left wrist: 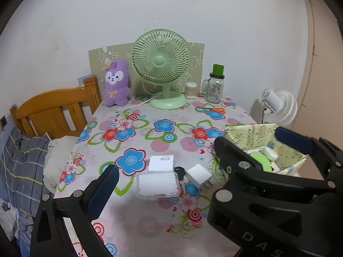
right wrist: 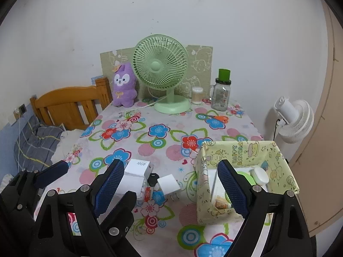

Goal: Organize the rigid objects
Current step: 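Withdraw both open tools from the gift-paper box toward the remaining items, then grasp the white plug adapter with right tool while left tool grasps the clear plastic box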

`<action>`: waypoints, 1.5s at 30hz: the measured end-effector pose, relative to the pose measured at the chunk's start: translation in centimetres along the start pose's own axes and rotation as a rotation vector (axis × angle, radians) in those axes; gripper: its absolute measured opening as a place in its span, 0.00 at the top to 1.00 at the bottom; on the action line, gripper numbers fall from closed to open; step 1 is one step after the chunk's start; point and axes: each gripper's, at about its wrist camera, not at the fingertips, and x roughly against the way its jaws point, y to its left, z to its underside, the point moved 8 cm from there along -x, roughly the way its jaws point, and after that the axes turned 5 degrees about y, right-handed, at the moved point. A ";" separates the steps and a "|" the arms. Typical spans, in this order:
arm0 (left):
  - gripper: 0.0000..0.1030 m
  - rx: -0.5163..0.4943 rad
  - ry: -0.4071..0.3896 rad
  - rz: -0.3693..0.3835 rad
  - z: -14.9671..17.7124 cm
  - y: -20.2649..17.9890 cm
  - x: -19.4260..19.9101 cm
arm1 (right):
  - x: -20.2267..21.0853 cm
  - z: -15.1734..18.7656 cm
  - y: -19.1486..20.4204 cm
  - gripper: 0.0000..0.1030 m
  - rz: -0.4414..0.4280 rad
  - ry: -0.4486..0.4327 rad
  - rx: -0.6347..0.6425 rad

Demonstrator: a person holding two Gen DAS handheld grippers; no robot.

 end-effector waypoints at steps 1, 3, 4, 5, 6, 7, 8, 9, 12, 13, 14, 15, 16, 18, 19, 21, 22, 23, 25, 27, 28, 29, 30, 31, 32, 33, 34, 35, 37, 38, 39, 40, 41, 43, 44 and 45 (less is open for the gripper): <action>0.00 -0.001 -0.002 -0.010 0.1 0.2 -0.2 | -0.1 -0.1 0.1 0.10 0.014 -0.018 0.006; 0.00 -0.010 -0.004 -0.028 0.3 0.3 -0.5 | -0.3 0.0 0.1 0.05 0.047 -0.030 0.018; 0.00 -0.014 0.000 -0.030 0.4 0.4 -0.7 | -0.3 0.0 0.0 0.03 0.063 -0.044 0.024; 0.00 -0.016 0.005 -0.025 0.6 0.4 -0.9 | -0.3 0.0 0.0 0.03 0.066 -0.060 0.027; 0.00 -0.016 0.011 -0.018 0.7 0.5 -1.2 | -0.4 0.0 0.1 0.03 0.066 -0.068 0.029; 0.00 -0.013 0.019 -0.010 0.8 0.6 -1.5 | -0.6 0.0 0.1 0.02 0.068 -0.069 0.031; 0.00 -0.010 0.025 -0.007 0.9 0.7 -1.7 | -0.9 0.1 0.2 0.01 0.068 -0.064 0.032; 0.00 -0.006 0.029 -0.005 1.1 0.8 -2.0 | -1.1 0.2 0.3 0.01 0.065 -0.059 0.033; 0.00 0.004 0.040 -0.008 1.6 1.3 -2.9 | -2.2 0.7 0.6 0.01 0.049 -0.039 0.029; 0.00 0.007 0.048 -0.010 1.8 1.5 -3.3 | -2.5 0.9 0.7 0.01 0.044 -0.033 0.027; 0.00 0.009 0.056 -0.011 2.0 1.7 -3.6 | -2.9 1.1 0.8 0.01 0.038 -0.024 0.026; 0.00 0.012 0.068 -0.010 2.2 1.9 -4.1 | -3.3 1.3 0.8 0.01 0.035 -0.018 0.027; 0.00 0.014 0.075 -0.010 2.4 2.0 -4.5 | -3.7 1.6 0.9 0.01 0.030 -0.010 0.027; 0.00 0.016 0.089 -0.013 2.7 2.3 -5.3 | -4.6 2.0 1.1 0.01 0.027 0.008 0.031; 0.00 0.015 0.093 -0.015 2.9 2.5 -5.6 | -4.9 2.1 1.1 0.01 0.025 0.013 0.033; 0.00 0.014 0.099 -0.017 3.1 2.8 -6.3 | -5.6 2.4 1.3 0.01 0.019 0.018 0.037; 0.00 0.014 0.102 -0.017 3.2 2.9 -6.5 | -5.8 2.6 1.4 0.01 0.015 0.021 0.037; 0.00 0.013 0.106 -0.013 3.4 2.9 -6.8 | -6.2 2.7 1.5 0.01 0.006 0.025 0.040; 0.00 0.015 0.116 -0.011 3.6 3.2 -7.4 | -6.7 2.9 1.8 0.01 -0.002 0.030 0.048; 0.00 0.023 0.130 -0.006 3.9 3.4 -8.0 | -7.4 3.0 2.1 0.01 -0.012 0.044 0.058; 0.00 0.029 0.138 -0.004 4.0 3.6 -8.3 | -7.7 3.1 2.2 0.01 -0.015 0.051 0.059; 0.00 0.035 0.146 -0.002 4.2 3.7 -8.7 | -8.0 3.2 2.3 0.01 -0.019 0.056 0.059; 0.00 0.040 0.155 -0.001 4.3 3.9 -9.0 | -8.2 3.3 2.4 0.01 -0.020 0.056 0.058; 0.00 0.047 0.165 0.001 4.5 4.1 -9.4 | -8.4 3.3 2.4 0.01 -0.022 0.053 0.057; 0.00 0.053 0.174 0.002 4.7 4.2 -9.7 | -8.7 3.4 2.4 0.01 -0.025 0.053 0.056; 0.00 0.060 0.186 0.002 5.0 4.4 -10.1 | -8.9 3.6 2.5 0.01 -0.026 0.056 0.056; 0.00 0.065 0.194 0.003 5.1 4.5 -10.4 | -9.3 3.7 2.6 0.01 -0.027 0.064 0.056; 0.00 0.068 0.201 0.003 5.3 4.6 -10.6 | -9.6 3.9 2.7 0.01 -0.034 0.070 0.056; 0.00 0.074 0.216 0.003 5.7 4.8 -11.2 | -10.1 4.2 2.9 0.01 -0.046 0.079 0.058; 0.00 0.075 0.222 0.004 5.8 4.8 -11.5 | -10.4 4.3 3.0 0.01 -0.048 0.083 0.057; 0.00 0.075 0.227 0.003 5.9 4.8 -11.8 | -10.6 4.4 3.0 0.02 -0.048 0.088 0.054; 0.00 0.075 0.230 0.002 6.0 4.7 -12.0 | -10.9 4.6 2.9 0.02 -0.050 0.094 0.049; 0.00 0.074 0.232 0.001 6.1 4.7 -12.2 | -11.0 4.5 2.9 0.02 -0.037 0.085 0.056; 0.00 0.073 0.236 0.003 6.2 4.5 -12.5 | -11.2 4.6 2.8 0.03 -0.026 0.081 0.070; 0.00 0.073 0.238 0.005 6.3 4.5 -12.6 | -11.2 4.6 2.8 0.04 -0.018 0.082 0.076; 0.00 0.077 0.236 0.010 6.2 4.4 -12.6 | -11.3 4.6 2.8 0.07 -0.019 0.087 0.079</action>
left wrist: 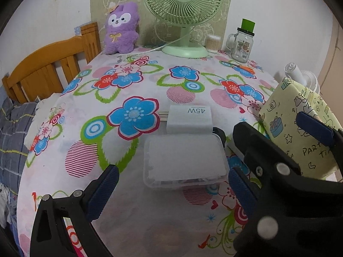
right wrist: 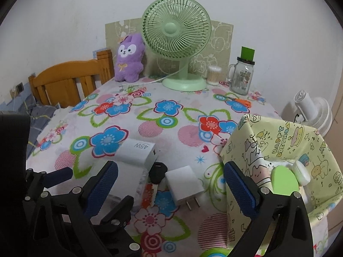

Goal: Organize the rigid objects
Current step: 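Grasp the white plug adapter with right tool while left tool grasps the clear plastic box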

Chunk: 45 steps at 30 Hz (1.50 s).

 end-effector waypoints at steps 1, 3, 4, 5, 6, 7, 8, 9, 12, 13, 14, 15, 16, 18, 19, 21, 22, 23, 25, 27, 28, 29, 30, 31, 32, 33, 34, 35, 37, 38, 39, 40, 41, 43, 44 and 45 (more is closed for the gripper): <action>0.00 0.004 -0.001 0.010 -0.1 -0.1 0.0 | 0.0 0.0 -0.1 0.08 0.002 0.004 -0.002; 0.00 0.009 0.000 0.025 -0.1 -0.3 -0.1 | 0.0 -0.1 -0.3 0.10 0.004 0.007 -0.011; 0.00 0.012 0.004 0.031 -0.2 -0.4 -0.2 | 0.0 -0.1 -0.4 0.12 0.005 0.008 -0.013; 0.00 0.015 0.007 0.035 -0.2 -0.5 -0.4 | 0.0 -0.1 -0.5 0.13 0.008 0.008 -0.015; 0.00 0.017 0.012 0.036 -0.2 -0.6 -0.5 | 0.1 -0.1 -0.7 0.15 0.011 0.008 -0.015; 0.00 0.017 0.018 0.036 -0.2 -0.6 -0.6 | 0.1 0.0 -0.7 0.17 0.016 0.009 -0.014; 0.00 0.016 0.023 0.036 -0.2 -0.7 -0.8 | 0.1 0.0 -0.8 0.18 0.018 0.011 -0.011; 0.00 0.015 0.028 0.032 -0.2 -0.7 -0.9 | 0.1 0.0 -0.8 0.20 0.021 0.011 -0.006; 0.00 0.017 0.033 0.020 -0.2 -0.5 -1.0 | 0.5 0.1 -0.7 0.27 0.025 0.008 0.008; 0.00 0.018 0.035 0.020 -0.1 -0.4 -1.0 | 0.6 0.1 -0.5 0.31 0.016 0.008 0.014; 0.00 0.016 0.033 0.019 -0.1 -0.3 -1.0 | 0.6 0.1 -0.4 0.32 0.011 0.011 0.014; 0.00 0.014 0.032 0.014 -0.1 -0.3 -1.0 | 0.5 0.3 -0.3 0.33 -0.001 0.023 0.009; 0.00 0.010 0.032 0.009 0.0 -0.1 -1.0 | 0.2 0.4 -0.1 0.34 -0.016 0.036 0.003; 0.00 -0.006 0.029 0.008 0.1 -0.2 -1.0 | -0.6 1.0 0.0 0.34 -0.056 0.084 -0.031; 0.00 -0.017 0.029 0.002 0.2 -0.3 -1.0 | -1.0 1.4 0.1 0.34 -0.066 0.106 -0.046; 0.00 -0.057 0.019 -0.007 0.3 -0.9 -1.1 | -1.8 2.0 -0.2 0.34 -0.054 0.138 -0.063; 0.00 -0.070 0.015 -0.006 0.3 -1.1 -1.0 | -2.1 2.1 -0.3 0.35 -0.046 0.148 -0.066; 0.00 -0.077 0.011 -0.004 0.3 -1.3 -1.1 | -2.4 2.4 -0.4 0.36 -0.046 0.158 -0.069; 0.00 -0.069 0.021 0.002 0.3 -1.3 -1.4 | -2.6 2.5 -0.5 0.37 -0.045 0.165 -0.079; 0.00 -0.054 0.035 0.003 0.2 -1.2 -1.8 | -2.9 2.5 -0.6 0.37 -0.038 0.167 -0.086; 0.00 -0.048 0.040 0.000 0.2 -1.1 -2.0 | -3.1 2.5 -0.7 0.37 -0.036 0.174 -0.093; 0.00 -0.040 0.045 -0.003 0.1 -1.0 -2.3 | -3.4 2.6 -0.8 0.37 -0.033 0.181 -0.099; 0.00 -0.035 0.053 -0.005 0.1 -0.9 -2.6 | -3.7 2.7 -0.9 0.37 -0.031 0.190 -0.107; 0.00 -0.030 0.058 -0.006 0.1 -0.9 -2.8 | -3.8 2.6 -1.1 0.38 -0.019 0.185 -0.112; 0.00 -0.025 0.060 -0.007 0.1 -0.8 -2.9 | -4.0 2.5 -1.2 0.38 -0.008 0.184 -0.117; 0.00 -0.017 0.061 -0.013 0.0 -0.7 -3.1 | -4.0 2.5 -1.3 0.38 0.002 0.179 -0.120; 0.00 -0.009 0.062 -0.021 0.0 -0.5 -3.3 | -4.2 2.3 -1.3 0.38 0.014 0.175 -0.121; 0.01 -0.005 0.068 -0.020 -0.1 -0.5 -3.5 | -4.4 2.3 -1.3 0.38 0.022 0.174 -0.122; 0.06 -0.006 0.075 -0.014 -0.1 -0.4 -3.7 | -4.6 2.1 -1.4 0.38 0.043 0.173 -0.124; 0.13 -0.023 0.071 -0.020 -0.2 -0.5 -3.6 | -4.8 2.1 -1.4 0.38 0.051 0.175 -0.121; 0.13 -0.047 0.071 -0.030 -0.2 -0.5 -3.5 | -4.9 2.1 -1.4 0.37 0.056 0.179 -0.116; 0.13 -0.055 0.069 -0.032 -0.2 -0.6 -3.5 | -5.1 2.2 -1.4 0.37 0.066 0.186 -0.110; 0.13 -0.057 0.068 -0.034 -0.2 -0.5 -3.5 | -5.2 2.2 -1.5 0.37 0.070 0.187 -0.109; 0.13 -0.057 0.067 -0.044 -0.1 -0.3 -3.4 | -5.5 2.2 -1.4 0.35 0.080 0.193 -0.106; 0.14 -0.059 0.066 -0.054 -0.1 -0.3 -3.3 | -5.7 2.2 -1.4 0.34 0.087 0.196 -0.105; 0.14 -0.060 0.063 -0.064 -0.1 -0.1 -3.3 | -5.9 2.3 -1.4 0.34 0.091 0.198 -0.104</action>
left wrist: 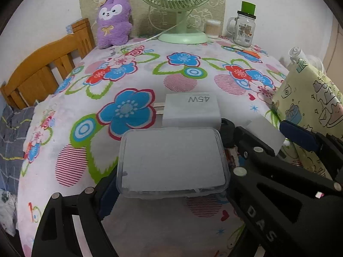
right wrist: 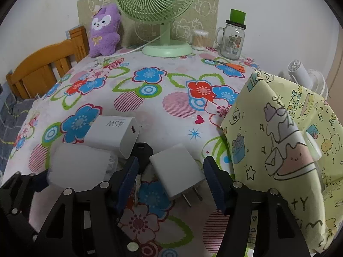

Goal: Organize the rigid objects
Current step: 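Grasp the white plug adapter with right tool while left tool grasps the clear plastic box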

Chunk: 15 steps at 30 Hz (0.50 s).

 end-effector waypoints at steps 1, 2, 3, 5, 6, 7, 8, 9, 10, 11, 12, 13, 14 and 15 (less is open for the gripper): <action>0.14 -0.002 -0.001 -0.006 0.0 0.1 0.0 | -0.1 0.0 0.0 0.33 0.005 0.000 0.000; 0.13 -0.002 -0.001 -0.008 0.0 0.3 0.1 | -0.3 0.0 0.1 0.32 0.007 0.002 -0.001; 0.13 0.000 -0.001 -0.011 0.1 0.4 0.1 | -0.4 0.0 0.1 0.31 0.007 0.007 -0.002; 0.14 0.006 0.002 -0.016 0.2 0.7 0.2 | -1.2 0.3 0.3 0.29 -0.015 0.050 -0.021; 0.14 0.014 0.006 -0.010 0.2 0.9 0.2 | -1.7 0.6 0.3 0.28 -0.043 0.081 -0.044; 0.14 0.021 0.010 -0.004 0.3 1.0 0.2 | -1.6 0.7 0.3 0.28 -0.050 0.065 -0.061; 0.14 0.019 0.007 -0.007 0.4 1.1 0.3 | -1.6 0.8 0.4 0.28 -0.048 0.060 -0.063; 0.14 0.016 0.006 -0.013 0.4 1.1 0.3 | -1.7 0.9 0.4 0.28 -0.046 0.066 -0.062; 0.14 0.014 0.004 -0.017 0.4 1.1 0.3 | -1.5 0.9 0.4 0.30 -0.043 0.059 -0.062; 0.14 0.013 0.004 -0.020 0.4 1.1 0.4 | -1.5 1.0 0.4 0.31 -0.042 0.058 -0.063; 0.14 0.012 0.002 -0.022 0.4 1.1 0.4 | -1.4 1.0 0.3 0.35 -0.039 0.055 -0.065; 0.14 0.013 0.002 -0.023 0.4 1.1 0.4 | -1.3 1.1 0.2 0.42 -0.039 0.052 -0.069; 0.14 0.017 0.004 -0.021 0.4 1.1 0.4 | -1.2 1.0 0.1 0.46 -0.040 0.047 -0.072; 0.14 0.020 0.005 -0.019 0.4 1.0 0.4 | -1.1 1.0 0.0 0.53 -0.044 0.046 -0.071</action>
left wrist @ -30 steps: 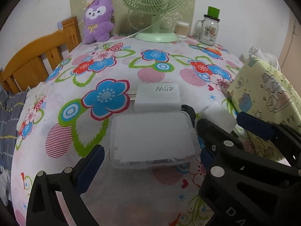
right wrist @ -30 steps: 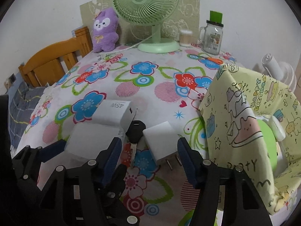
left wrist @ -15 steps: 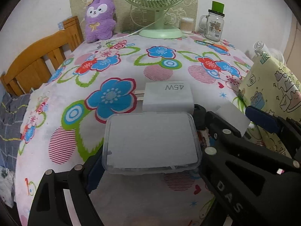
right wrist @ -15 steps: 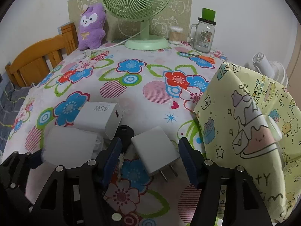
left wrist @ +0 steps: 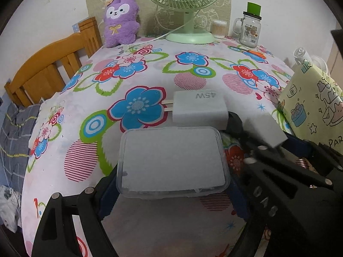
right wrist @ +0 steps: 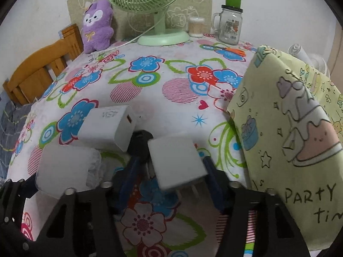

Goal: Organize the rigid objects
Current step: 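Grasp the white plug adapter with right tool while left tool grasps the clear plastic box, then lift the white plug adapter with right tool while left tool lifts the clear plastic box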

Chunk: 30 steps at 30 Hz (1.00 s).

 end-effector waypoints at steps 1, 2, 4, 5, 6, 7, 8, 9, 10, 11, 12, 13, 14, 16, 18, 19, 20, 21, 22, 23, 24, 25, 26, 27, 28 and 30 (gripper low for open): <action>0.14 -0.001 0.000 0.002 0.1 -0.1 0.0 | 0.0 0.0 0.0 0.55 -0.003 0.001 0.005; 0.14 -0.002 0.000 0.003 0.1 -0.2 0.0 | 0.0 0.0 0.0 0.55 -0.004 0.002 0.010; 0.14 -0.004 0.000 0.006 0.2 -0.2 0.1 | 0.1 0.1 -0.1 0.55 -0.012 0.003 0.009; 0.14 -0.004 -0.001 0.007 0.2 -0.3 0.2 | 0.2 0.1 0.0 0.55 -0.012 0.001 0.010; 0.14 -0.004 -0.002 0.007 0.3 -0.3 0.3 | 0.3 0.1 -0.1 0.55 -0.011 -0.003 0.011; 0.14 -0.005 -0.004 0.008 0.4 -0.3 0.4 | 0.5 0.1 -0.1 0.55 -0.010 -0.007 0.016; 0.14 -0.004 -0.006 0.007 0.4 -0.3 0.5 | 0.7 0.2 -0.1 0.55 -0.011 -0.011 0.018; 0.14 -0.004 -0.009 0.005 0.4 -0.3 0.7 | 0.9 0.2 0.0 0.55 -0.015 -0.014 0.020; 0.14 -0.003 -0.013 0.005 0.5 -0.4 0.9 | 1.1 0.2 0.1 0.55 -0.017 -0.016 0.021; 0.14 -0.003 -0.016 0.004 0.5 -0.4 1.0 | 1.3 0.2 0.1 0.55 -0.019 -0.021 0.022; 0.14 -0.003 -0.018 0.003 0.6 -0.4 1.2 | 1.5 0.3 0.1 0.55 -0.019 -0.022 0.024; 0.14 -0.002 -0.020 0.004 0.6 -0.4 1.3 | 1.7 0.3 0.1 0.55 -0.021 -0.024 0.025; 0.14 -0.002 -0.023 0.004 0.6 -0.4 1.5 | 1.9 0.4 0.2 0.55 -0.023 -0.027 0.024; 0.14 0.000 -0.029 0.005 0.7 -0.4 1.8 | 2.3 0.5 0.2 0.55 -0.026 -0.030 0.025; 0.14 0.001 -0.035 0.008 0.8 -0.5 2.2 | 2.8 0.6 0.2 0.55 -0.030 -0.038 0.026; 0.14 0.003 -0.040 0.009 0.8 -0.5 2.5 | 3.0 0.6 0.2 0.55 -0.032 -0.040 0.026; 0.14 0.004 -0.045 0.010 0.8 -0.5 2.8 | 3.3 0.7 0.2 0.55 -0.033 -0.045 0.027; 0.14 0.005 -0.050 0.012 0.9 -0.6 3.0 | 3.5 0.7 0.2 0.55 -0.033 -0.049 0.028; 0.14 0.005 -0.054 0.013 0.9 -0.6 3.3 | 3.8 0.7 0.2 0.55 -0.034 -0.054 0.028; 0.14 0.006 -0.060 0.013 1.0 -0.6 3.6 | 4.1 0.8 0.2 0.55 -0.036 -0.058 0.028; 0.14 0.007 -0.065 0.014 1.0 -0.7 3.9 | 4.4 0.8 0.2 0.55 -0.036 -0.062 0.029; 0.14 0.008 -0.069 0.015 1.0 -0.7 4.1 | 4.8 0.8 0.2 0.55 -0.037 -0.067 0.029; 0.14 0.010 -0.073 0.015 1.1 -0.7 4.4 | 5.0 0.8 0.2 0.55 -0.039 -0.071 0.029; 0.14 0.012 -0.078 0.013 1.1 -0.7 4.7 | 5.4 0.8 0.2 0.55 -0.041 -0.076 0.030; 0.14 0.012 -0.081 0.012 1.2 -0.7 4.9 | 5.7 0.9 0.3 0.55 -0.042 -0.082 0.032; 0.14 0.013 -0.089 0.011 1.3 -0.8 5.4 | 6.3 1.0 0.3 0.55 -0.046 -0.090 0.033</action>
